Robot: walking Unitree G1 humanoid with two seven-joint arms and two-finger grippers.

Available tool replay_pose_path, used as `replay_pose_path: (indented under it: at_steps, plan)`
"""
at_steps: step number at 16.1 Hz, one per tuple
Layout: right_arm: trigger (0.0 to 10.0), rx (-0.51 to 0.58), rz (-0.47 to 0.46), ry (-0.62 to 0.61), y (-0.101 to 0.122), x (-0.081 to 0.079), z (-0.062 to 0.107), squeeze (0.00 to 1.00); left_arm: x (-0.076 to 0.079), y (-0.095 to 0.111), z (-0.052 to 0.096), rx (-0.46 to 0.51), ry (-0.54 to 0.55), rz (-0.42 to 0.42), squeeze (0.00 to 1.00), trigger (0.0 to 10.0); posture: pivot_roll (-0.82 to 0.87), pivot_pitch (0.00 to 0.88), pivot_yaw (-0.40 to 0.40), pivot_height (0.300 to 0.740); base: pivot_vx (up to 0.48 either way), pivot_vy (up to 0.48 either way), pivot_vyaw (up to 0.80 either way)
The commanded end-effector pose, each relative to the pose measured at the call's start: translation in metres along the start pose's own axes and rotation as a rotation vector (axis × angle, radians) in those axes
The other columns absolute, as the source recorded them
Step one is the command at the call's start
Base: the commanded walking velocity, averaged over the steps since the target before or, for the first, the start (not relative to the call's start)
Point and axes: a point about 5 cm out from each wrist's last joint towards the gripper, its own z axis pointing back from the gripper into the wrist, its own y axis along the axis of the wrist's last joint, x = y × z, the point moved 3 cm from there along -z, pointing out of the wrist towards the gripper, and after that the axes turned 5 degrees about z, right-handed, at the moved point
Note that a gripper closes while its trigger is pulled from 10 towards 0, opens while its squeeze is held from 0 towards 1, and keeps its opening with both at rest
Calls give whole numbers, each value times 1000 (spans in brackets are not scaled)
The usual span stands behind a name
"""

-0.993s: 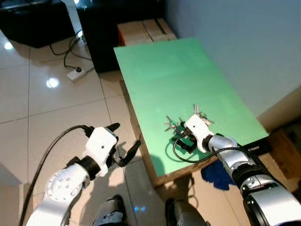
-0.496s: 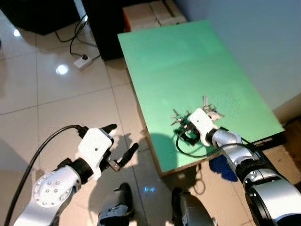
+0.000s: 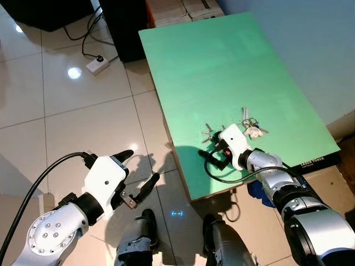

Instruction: Hang keys on a hook

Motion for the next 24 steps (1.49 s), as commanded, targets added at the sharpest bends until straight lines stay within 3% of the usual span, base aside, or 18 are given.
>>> replay_pose_path:
  at_steps: [1,2,3,8,24]
  plan:
    - [4706,-36,-19,35,-14,-9,4,0,5,2,3,4,-14,9,0,10000,115,344,-3,740,0,0,0]
    - [1608,-39,-29,29,-16,-7,6,0,6,1,4,-2,-22,16,0,10000,113,340,-1,740,0,0,0]
    - [0,-50,-30,24,-18,-6,7,0,8,-1,3,-7,-46,27,0,10000,106,335,2,740,0,0,0]
    - [0,-75,-11,25,-21,1,13,0,18,1,1,-8,-148,45,0,10000,92,312,7,740,0,0,0]
    - [0,-56,-78,2,-21,4,14,0,23,-3,-5,-10,-177,54,0,10000,78,277,19,740,0,0,0]
